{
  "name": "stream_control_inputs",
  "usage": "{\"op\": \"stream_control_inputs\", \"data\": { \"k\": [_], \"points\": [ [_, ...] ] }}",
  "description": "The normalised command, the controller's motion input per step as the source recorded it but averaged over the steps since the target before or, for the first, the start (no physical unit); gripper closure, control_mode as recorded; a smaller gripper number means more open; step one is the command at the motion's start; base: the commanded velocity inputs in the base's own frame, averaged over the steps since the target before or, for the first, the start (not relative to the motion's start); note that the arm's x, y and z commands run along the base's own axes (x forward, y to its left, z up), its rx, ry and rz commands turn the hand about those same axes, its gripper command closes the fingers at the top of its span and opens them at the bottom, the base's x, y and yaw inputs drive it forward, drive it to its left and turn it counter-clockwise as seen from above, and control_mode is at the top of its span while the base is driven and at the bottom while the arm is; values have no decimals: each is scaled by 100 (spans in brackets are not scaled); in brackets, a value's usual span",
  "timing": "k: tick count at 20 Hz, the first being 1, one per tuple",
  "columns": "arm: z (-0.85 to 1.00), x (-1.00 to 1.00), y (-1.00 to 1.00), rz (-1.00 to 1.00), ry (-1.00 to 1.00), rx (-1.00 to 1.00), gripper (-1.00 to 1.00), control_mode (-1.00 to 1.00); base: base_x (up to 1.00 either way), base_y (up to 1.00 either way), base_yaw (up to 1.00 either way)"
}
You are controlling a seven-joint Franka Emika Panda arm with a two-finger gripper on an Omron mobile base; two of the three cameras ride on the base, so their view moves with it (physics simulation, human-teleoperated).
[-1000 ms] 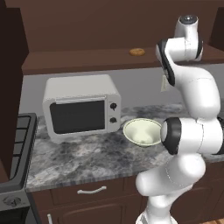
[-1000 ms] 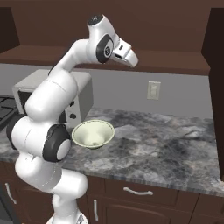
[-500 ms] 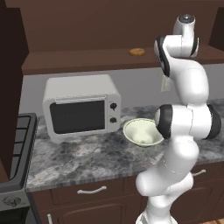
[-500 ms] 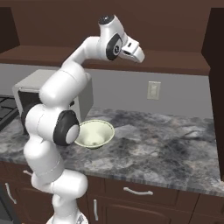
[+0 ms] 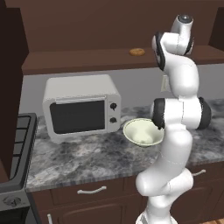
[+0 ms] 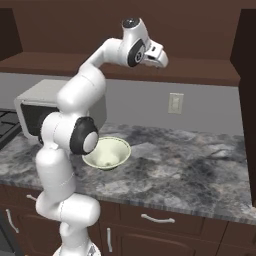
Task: Pick the peach from the cabinet and place it in the bowl. Then pick the bowl and place it in the sink. Then turn on the sink facuet.
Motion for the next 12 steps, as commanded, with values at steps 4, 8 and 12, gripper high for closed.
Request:
{"op": "stream_control_inputs", "data": {
  "k": [4, 8, 12],
  "points": [
    [0, 37, 0, 6, 0, 0, -100, -100, 0, 0, 0],
    [0, 23, 0, 4, 0, 0, -100, -100, 0, 0, 0],
    [0, 4, 0, 3, 0, 0, 100, -100, 0, 0, 0]
  ]
}}
